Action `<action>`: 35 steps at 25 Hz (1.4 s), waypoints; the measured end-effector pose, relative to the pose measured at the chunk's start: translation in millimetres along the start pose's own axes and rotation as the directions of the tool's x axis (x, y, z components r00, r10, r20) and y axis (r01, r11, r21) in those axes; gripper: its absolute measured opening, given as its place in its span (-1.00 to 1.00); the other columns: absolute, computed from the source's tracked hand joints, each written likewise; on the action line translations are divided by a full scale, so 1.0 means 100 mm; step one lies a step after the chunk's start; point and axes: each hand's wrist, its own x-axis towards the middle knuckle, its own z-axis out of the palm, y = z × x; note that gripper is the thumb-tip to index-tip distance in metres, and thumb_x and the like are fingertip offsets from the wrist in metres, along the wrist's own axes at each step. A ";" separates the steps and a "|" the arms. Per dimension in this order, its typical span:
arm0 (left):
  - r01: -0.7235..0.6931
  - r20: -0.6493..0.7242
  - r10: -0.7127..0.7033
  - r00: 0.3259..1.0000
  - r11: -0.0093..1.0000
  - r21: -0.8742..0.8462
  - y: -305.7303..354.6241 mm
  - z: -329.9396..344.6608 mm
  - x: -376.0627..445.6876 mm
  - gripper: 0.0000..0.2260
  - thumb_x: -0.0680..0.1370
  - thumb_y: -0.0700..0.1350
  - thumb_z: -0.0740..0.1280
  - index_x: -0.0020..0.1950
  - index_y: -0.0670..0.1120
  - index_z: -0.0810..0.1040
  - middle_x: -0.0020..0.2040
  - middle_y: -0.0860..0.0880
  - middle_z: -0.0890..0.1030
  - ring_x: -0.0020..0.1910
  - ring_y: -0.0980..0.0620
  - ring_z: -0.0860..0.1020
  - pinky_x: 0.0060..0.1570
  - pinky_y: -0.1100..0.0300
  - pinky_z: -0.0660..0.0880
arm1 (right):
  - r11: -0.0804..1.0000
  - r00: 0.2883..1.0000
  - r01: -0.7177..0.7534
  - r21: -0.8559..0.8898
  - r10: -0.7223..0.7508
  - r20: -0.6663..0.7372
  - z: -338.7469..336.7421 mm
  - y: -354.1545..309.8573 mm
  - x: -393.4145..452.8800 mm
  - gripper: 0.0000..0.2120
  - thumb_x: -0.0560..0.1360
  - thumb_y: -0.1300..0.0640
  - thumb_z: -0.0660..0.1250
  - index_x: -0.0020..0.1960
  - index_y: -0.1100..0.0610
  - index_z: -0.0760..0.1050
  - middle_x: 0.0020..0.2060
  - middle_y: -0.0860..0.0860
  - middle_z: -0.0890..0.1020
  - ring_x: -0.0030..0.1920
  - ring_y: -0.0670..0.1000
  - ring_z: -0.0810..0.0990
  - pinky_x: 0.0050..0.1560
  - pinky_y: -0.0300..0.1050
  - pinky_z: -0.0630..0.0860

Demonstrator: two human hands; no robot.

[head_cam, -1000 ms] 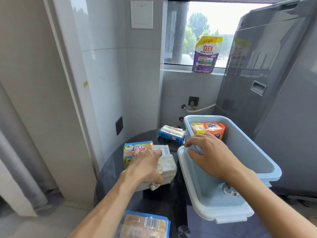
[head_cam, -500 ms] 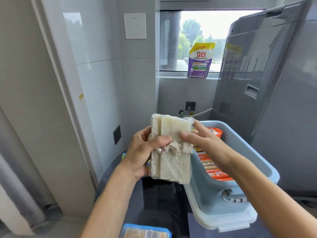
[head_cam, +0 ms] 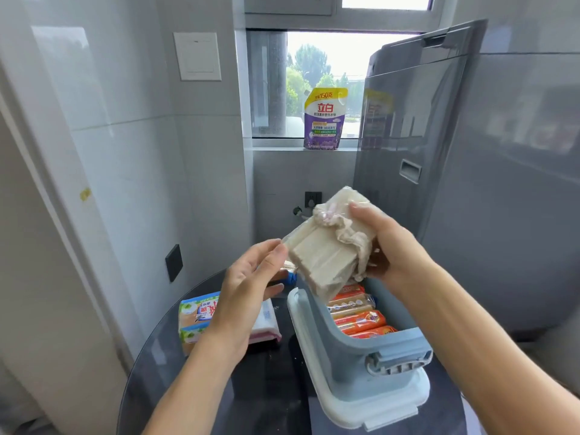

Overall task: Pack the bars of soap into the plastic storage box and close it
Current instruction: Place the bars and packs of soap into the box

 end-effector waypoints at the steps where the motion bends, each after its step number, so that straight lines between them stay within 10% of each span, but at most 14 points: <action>1: 0.008 -0.016 -0.007 1.000 0.997 0.074 -0.04 0.02 -0.01 -0.59 0.36 0.30 0.38 0.15 0.18 0.64 0.10 0.08 0.68 0.11 0.12 0.63 0.10 0.07 0.57 | 1.000 0.994 -0.015 -0.005 0.015 -0.109 -0.09 0.01 0.07 -0.61 0.36 -0.06 0.52 0.09 0.13 0.60 -0.12 0.11 0.73 -0.16 0.15 0.71 -0.24 0.05 0.65; 13: 0.025 0.105 -0.089 0.991 0.866 0.499 -0.42 0.40 0.04 -0.38 0.36 0.18 0.32 0.43 0.15 0.36 0.34 0.18 0.32 0.30 0.16 0.35 0.27 0.06 0.48 | 0.949 0.956 -0.222 -0.225 0.167 -0.242 -0.30 0.42 0.48 -0.74 0.57 -0.06 0.30 0.12 0.03 0.31 0.03 0.08 0.51 -0.07 0.10 0.54 -0.38 0.05 0.58; 16: 0.016 0.099 -0.075 0.992 0.866 0.500 -0.45 0.43 0.04 -0.39 0.37 0.17 0.30 0.43 0.16 0.36 0.35 0.16 0.32 0.30 0.15 0.36 0.24 0.06 0.51 | 0.439 0.987 -0.135 -0.888 -0.020 -0.160 -0.40 0.44 0.47 -0.65 0.56 -0.15 0.23 0.13 0.11 0.40 0.06 0.08 0.60 -0.07 0.10 0.56 -0.15 0.01 0.56; 19: 0.003 0.106 -0.065 0.992 0.867 0.498 -0.47 0.43 0.03 -0.37 0.39 0.19 0.28 0.47 0.15 0.33 0.39 0.15 0.30 0.34 0.14 0.35 0.24 0.05 0.52 | 0.008 0.989 -0.075 -0.997 -0.130 -0.075 -0.41 0.41 0.41 -0.61 0.56 -0.23 0.20 -0.08 0.11 0.45 -0.17 0.04 0.65 -0.30 0.08 0.55 -0.26 -0.07 0.54; 22: 0.016 0.103 -0.073 0.992 0.879 0.476 -0.48 0.42 0.04 -0.36 0.40 0.21 0.28 0.48 0.14 0.32 0.45 0.13 0.28 0.39 0.10 0.33 0.29 0.00 0.48 | 0.012 0.993 -0.114 -0.993 -0.037 -0.114 -0.31 0.27 0.34 -0.61 0.57 -0.20 0.22 -0.09 0.16 0.43 -0.34 0.03 0.61 -0.46 0.08 0.62 -0.44 -0.17 0.50; 26: 0.004 0.117 -0.067 0.991 0.881 0.473 -0.48 0.41 0.02 -0.35 0.40 0.23 0.27 0.49 0.16 0.31 0.48 0.15 0.26 0.42 0.12 0.30 0.32 -0.01 0.46 | -0.172 0.885 0.146 -0.974 -0.416 0.206 -0.24 0.29 0.36 -0.85 0.53 0.00 0.25 0.04 0.05 0.47 -0.20 -0.02 0.56 -0.23 0.09 0.53 -0.30 -0.08 0.38; 29: 0.010 0.100 -0.066 0.993 0.876 0.482 -0.49 0.43 0.04 -0.36 0.40 0.21 0.27 0.49 0.15 0.32 0.49 0.15 0.26 0.43 0.12 0.30 0.33 -0.02 0.43 | -0.081 0.938 0.278 -0.957 -0.194 0.288 -0.31 0.42 0.29 -0.84 0.54 -0.08 0.26 -0.09 -0.04 0.55 -0.23 -0.05 0.57 -0.16 0.05 0.54 -0.24 -0.10 0.39; 35: -0.013 0.154 -0.072 0.985 0.872 0.489 -0.51 0.29 -0.03 -0.43 0.49 0.33 0.20 0.48 0.18 0.34 0.48 0.14 0.34 0.42 0.13 0.33 0.35 0.06 0.39 | 0.008 0.939 0.288 -0.958 -0.200 0.281 -0.37 0.46 0.16 -0.79 0.54 -0.02 0.31 0.06 -0.02 0.68 0.10 -0.05 0.67 0.03 0.08 0.60 0.01 -0.01 0.53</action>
